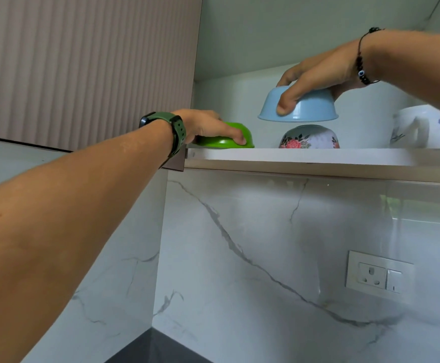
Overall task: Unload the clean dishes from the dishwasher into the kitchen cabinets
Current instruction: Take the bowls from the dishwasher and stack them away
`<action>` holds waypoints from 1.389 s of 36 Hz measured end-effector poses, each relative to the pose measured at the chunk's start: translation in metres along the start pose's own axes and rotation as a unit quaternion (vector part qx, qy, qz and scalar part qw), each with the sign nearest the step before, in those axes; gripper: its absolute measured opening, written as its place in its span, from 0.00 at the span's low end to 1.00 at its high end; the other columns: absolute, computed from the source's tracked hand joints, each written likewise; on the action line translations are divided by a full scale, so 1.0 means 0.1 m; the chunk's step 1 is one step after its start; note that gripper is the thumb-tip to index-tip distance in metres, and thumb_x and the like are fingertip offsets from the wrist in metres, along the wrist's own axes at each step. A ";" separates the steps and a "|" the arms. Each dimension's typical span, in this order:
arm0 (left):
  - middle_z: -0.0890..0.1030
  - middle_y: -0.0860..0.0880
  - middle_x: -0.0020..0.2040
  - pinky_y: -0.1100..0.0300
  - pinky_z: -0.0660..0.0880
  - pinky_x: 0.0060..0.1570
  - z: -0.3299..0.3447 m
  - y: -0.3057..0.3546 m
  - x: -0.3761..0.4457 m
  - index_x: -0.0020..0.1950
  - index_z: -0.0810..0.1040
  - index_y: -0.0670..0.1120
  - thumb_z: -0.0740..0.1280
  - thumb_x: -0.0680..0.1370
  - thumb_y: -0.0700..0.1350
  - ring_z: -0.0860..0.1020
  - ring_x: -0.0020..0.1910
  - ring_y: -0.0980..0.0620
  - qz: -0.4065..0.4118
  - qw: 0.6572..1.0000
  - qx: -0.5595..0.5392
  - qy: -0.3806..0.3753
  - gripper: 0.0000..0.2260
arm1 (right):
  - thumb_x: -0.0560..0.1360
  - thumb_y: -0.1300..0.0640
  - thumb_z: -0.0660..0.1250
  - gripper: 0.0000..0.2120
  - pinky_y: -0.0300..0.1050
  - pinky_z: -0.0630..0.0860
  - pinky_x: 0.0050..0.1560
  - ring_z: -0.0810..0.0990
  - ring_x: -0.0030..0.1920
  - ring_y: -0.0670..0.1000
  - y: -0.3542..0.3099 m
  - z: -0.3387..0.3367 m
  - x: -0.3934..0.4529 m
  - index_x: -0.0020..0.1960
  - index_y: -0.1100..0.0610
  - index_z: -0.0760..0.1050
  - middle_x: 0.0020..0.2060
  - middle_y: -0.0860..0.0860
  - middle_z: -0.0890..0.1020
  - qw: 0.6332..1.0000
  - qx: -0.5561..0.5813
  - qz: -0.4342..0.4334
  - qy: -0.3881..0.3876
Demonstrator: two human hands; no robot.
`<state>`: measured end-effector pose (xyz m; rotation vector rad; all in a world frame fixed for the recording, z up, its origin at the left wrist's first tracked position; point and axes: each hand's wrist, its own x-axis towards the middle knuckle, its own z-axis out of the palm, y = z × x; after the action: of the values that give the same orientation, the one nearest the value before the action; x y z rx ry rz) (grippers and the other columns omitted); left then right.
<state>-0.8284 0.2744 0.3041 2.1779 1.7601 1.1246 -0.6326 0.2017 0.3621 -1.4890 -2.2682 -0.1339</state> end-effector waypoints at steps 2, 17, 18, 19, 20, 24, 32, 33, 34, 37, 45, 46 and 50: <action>0.74 0.44 0.60 0.49 0.70 0.64 0.01 0.00 0.01 0.66 0.69 0.44 0.72 0.68 0.56 0.74 0.59 0.45 -0.003 1.000 -0.004 -0.016 0.31 | 0.71 0.52 0.69 0.20 0.45 0.75 0.46 0.77 0.44 0.51 0.01 0.00 0.02 0.61 0.54 0.72 0.47 0.52 0.77 1.000 0.002 -0.002 0.002; 0.76 0.47 0.59 0.53 0.69 0.64 0.03 -0.04 0.07 0.64 0.71 0.47 0.68 0.73 0.57 0.74 0.59 0.48 0.026 0.999 -0.001 -0.034 0.23 | 0.71 0.50 0.68 0.20 0.44 0.76 0.44 0.76 0.44 0.51 0.06 -0.07 0.02 0.61 0.55 0.72 0.48 0.53 0.77 1.000 0.002 -0.003 0.004; 0.76 0.48 0.60 0.55 0.69 0.63 0.00 -0.02 0.06 0.64 0.72 0.47 0.68 0.73 0.57 0.74 0.59 0.48 0.036 0.999 -0.011 -0.032 0.23 | 0.71 0.50 0.68 0.20 0.45 0.75 0.45 0.76 0.44 0.52 0.06 -0.08 0.02 0.61 0.55 0.72 0.48 0.53 0.77 1.000 0.002 -0.003 0.005; 0.75 0.48 0.61 0.56 0.67 0.64 -0.04 -0.01 0.05 0.64 0.72 0.47 0.68 0.73 0.57 0.73 0.60 0.49 0.046 0.998 -0.022 -0.025 0.23 | 0.71 0.50 0.69 0.20 0.45 0.75 0.46 0.76 0.44 0.52 0.05 -0.08 0.02 0.61 0.55 0.72 0.48 0.53 0.77 1.000 0.004 -0.002 0.006; 0.74 0.48 0.64 0.55 0.65 0.67 -0.08 0.01 0.04 0.65 0.72 0.46 0.68 0.73 0.57 0.71 0.64 0.49 0.056 0.998 -0.032 -0.015 0.24 | 0.71 0.50 0.69 0.19 0.46 0.75 0.47 0.76 0.44 0.52 0.04 -0.09 0.02 0.60 0.54 0.72 0.48 0.53 0.77 1.000 0.007 -0.001 0.007; 0.66 0.49 0.72 0.54 0.56 0.71 -0.26 0.11 0.00 0.67 0.71 0.47 0.68 0.74 0.56 0.62 0.72 0.50 0.090 0.994 -0.055 0.020 0.25 | 0.72 0.51 0.68 0.17 0.51 0.75 0.45 0.74 0.42 0.53 -0.05 -0.13 0.04 0.59 0.55 0.73 0.47 0.54 0.75 1.000 0.014 -0.007 0.019; 0.75 0.49 0.60 0.57 0.65 0.65 -0.64 0.34 -0.08 0.57 0.77 0.46 0.69 0.73 0.49 0.71 0.62 0.51 0.138 0.984 -0.081 0.072 0.14 | 0.69 0.48 0.70 0.22 0.53 0.79 0.41 0.74 0.45 0.55 -0.28 -0.37 0.19 0.60 0.54 0.73 0.49 0.56 0.74 0.998 0.036 -0.009 0.044; 0.76 0.49 0.57 0.59 0.66 0.61 -0.68 0.38 -0.10 0.57 0.77 0.45 0.69 0.74 0.47 0.72 0.59 0.51 0.145 0.982 -0.088 0.083 0.13 | 0.69 0.48 0.70 0.22 0.53 0.79 0.41 0.74 0.45 0.55 -0.31 -0.42 0.21 0.60 0.54 0.73 0.50 0.56 0.74 0.998 0.041 -0.007 0.053; 0.76 0.49 0.55 0.60 0.67 0.57 -0.73 0.43 -0.12 0.57 0.77 0.45 0.68 0.74 0.45 0.72 0.56 0.51 0.153 0.979 -0.099 0.088 0.12 | 0.69 0.47 0.70 0.22 0.53 0.79 0.42 0.74 0.45 0.55 -0.34 -0.46 0.23 0.59 0.54 0.72 0.49 0.55 0.74 0.997 0.048 -0.005 0.064; 0.76 0.47 0.53 0.59 0.70 0.55 -0.85 0.55 -0.18 0.58 0.75 0.48 0.67 0.75 0.40 0.73 0.52 0.51 0.179 0.971 -0.136 0.079 0.12 | 0.65 0.44 0.73 0.22 0.55 0.80 0.40 0.75 0.43 0.56 -0.42 -0.61 0.26 0.53 0.56 0.73 0.46 0.56 0.74 0.994 0.069 -0.001 0.083; 0.70 0.47 0.46 0.62 0.69 0.54 -0.96 0.81 -0.22 0.63 0.72 0.46 0.62 0.79 0.51 0.70 0.47 0.53 0.294 0.922 -0.244 0.069 0.15 | 0.65 0.44 0.72 0.24 0.53 0.80 0.42 0.77 0.44 0.57 -0.56 -0.97 0.29 0.55 0.54 0.74 0.49 0.57 0.77 0.974 0.160 -0.033 0.156; 0.69 0.46 0.47 0.63 0.70 0.53 -0.96 0.85 -0.20 0.61 0.73 0.44 0.60 0.79 0.51 0.69 0.48 0.51 0.294 0.910 -0.281 0.078 0.15 | 0.65 0.43 0.72 0.24 0.53 0.80 0.42 0.77 0.43 0.57 -0.57 -1.00 0.32 0.55 0.55 0.74 0.48 0.57 0.77 0.969 0.173 -0.042 0.170; 0.76 0.42 0.48 0.63 0.75 0.53 -1.02 1.10 -0.11 0.56 0.73 0.36 0.60 0.80 0.42 0.76 0.49 0.50 0.270 0.826 -0.481 0.113 0.11 | 0.66 0.39 0.71 0.22 0.53 0.80 0.42 0.77 0.45 0.55 -0.61 -1.04 0.43 0.50 0.55 0.75 0.46 0.55 0.78 0.953 0.201 -0.066 0.215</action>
<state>-0.8039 0.1944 0.4295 1.8715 0.3145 1.8846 -0.6711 0.1806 0.4822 -0.9855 -1.8970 -0.0274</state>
